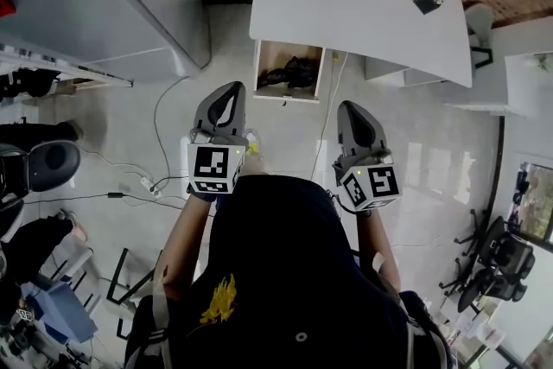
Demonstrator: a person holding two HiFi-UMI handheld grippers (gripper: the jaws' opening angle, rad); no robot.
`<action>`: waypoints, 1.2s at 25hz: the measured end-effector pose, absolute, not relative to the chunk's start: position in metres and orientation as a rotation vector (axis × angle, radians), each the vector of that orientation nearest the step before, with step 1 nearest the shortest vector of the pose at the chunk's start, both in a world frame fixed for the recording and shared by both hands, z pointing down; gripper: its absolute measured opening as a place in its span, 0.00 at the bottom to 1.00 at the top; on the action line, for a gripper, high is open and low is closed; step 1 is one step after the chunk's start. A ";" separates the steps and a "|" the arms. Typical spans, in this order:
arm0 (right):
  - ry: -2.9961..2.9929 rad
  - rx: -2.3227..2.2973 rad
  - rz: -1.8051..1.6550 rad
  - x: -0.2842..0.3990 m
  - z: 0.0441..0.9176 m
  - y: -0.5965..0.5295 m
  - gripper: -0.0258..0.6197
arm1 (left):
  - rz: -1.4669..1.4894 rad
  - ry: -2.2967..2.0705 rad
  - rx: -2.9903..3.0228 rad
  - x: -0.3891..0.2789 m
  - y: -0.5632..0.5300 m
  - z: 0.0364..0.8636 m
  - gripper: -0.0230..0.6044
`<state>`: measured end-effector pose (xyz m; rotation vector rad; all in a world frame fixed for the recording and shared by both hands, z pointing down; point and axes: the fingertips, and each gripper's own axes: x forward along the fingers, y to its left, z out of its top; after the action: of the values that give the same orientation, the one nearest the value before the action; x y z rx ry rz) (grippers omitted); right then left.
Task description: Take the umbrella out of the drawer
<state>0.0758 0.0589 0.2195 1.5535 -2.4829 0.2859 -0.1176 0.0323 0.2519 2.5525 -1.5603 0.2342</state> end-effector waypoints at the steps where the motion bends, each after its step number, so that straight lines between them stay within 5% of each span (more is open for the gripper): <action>1: -2.472 1.552 0.279 0.071 0.220 0.055 0.08 | 0.224 -1.554 2.547 -0.123 0.028 0.255 0.07; 30: -2.457 1.403 0.307 0.064 0.254 -0.039 0.09 | 0.337 -1.531 2.449 -0.112 -0.027 0.308 0.07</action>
<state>0.0639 -0.0388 0.2540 1.4027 -2.4568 0.3073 -0.1120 -0.0272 0.3078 2.4489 -1.5310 0.3367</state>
